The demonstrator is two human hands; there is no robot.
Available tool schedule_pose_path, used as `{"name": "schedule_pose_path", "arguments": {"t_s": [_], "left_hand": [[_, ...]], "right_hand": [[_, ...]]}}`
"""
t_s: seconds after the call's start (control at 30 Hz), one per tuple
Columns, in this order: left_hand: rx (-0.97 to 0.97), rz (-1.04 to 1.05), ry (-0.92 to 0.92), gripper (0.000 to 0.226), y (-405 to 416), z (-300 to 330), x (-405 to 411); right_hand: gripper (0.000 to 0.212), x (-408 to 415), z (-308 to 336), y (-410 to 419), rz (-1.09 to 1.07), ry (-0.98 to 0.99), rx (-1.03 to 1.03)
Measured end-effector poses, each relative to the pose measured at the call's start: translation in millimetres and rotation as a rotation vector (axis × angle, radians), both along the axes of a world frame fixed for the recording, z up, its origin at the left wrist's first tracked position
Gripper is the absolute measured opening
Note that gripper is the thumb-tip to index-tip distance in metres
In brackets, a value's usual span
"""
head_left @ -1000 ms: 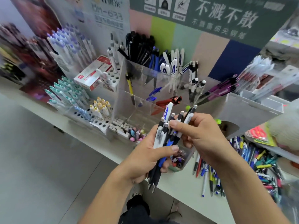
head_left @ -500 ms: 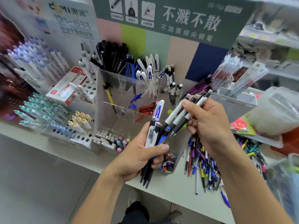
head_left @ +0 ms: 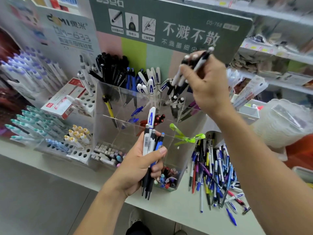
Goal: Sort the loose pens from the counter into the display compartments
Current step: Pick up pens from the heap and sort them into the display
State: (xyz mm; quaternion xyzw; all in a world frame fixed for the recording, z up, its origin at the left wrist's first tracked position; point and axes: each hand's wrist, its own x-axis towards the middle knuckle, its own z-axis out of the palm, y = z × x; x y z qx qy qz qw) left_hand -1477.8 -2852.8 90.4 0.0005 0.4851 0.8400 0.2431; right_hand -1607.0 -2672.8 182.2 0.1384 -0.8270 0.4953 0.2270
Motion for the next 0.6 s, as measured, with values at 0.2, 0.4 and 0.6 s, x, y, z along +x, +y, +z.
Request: {"name": "schedule_pose_path", "arguments": {"t_s": [0.2, 0.4, 0.6], "left_hand": [[-0.027, 0.029, -0.005, 0.026, -7, -5, 4], [-0.017, 0.008, 0.001, 0.026, -8, -6, 4], [-0.036, 0.010, -0.002, 0.028, -1, -3, 1]], "right_hand": [[0.020, -17, -13, -1, 0.033, -0.305, 0.262], [0.020, -17, -5, 9, 0.134, -0.489, 0.442], [0.020, -11, 4, 0, -0.005, -0.201, 0.459]]}}
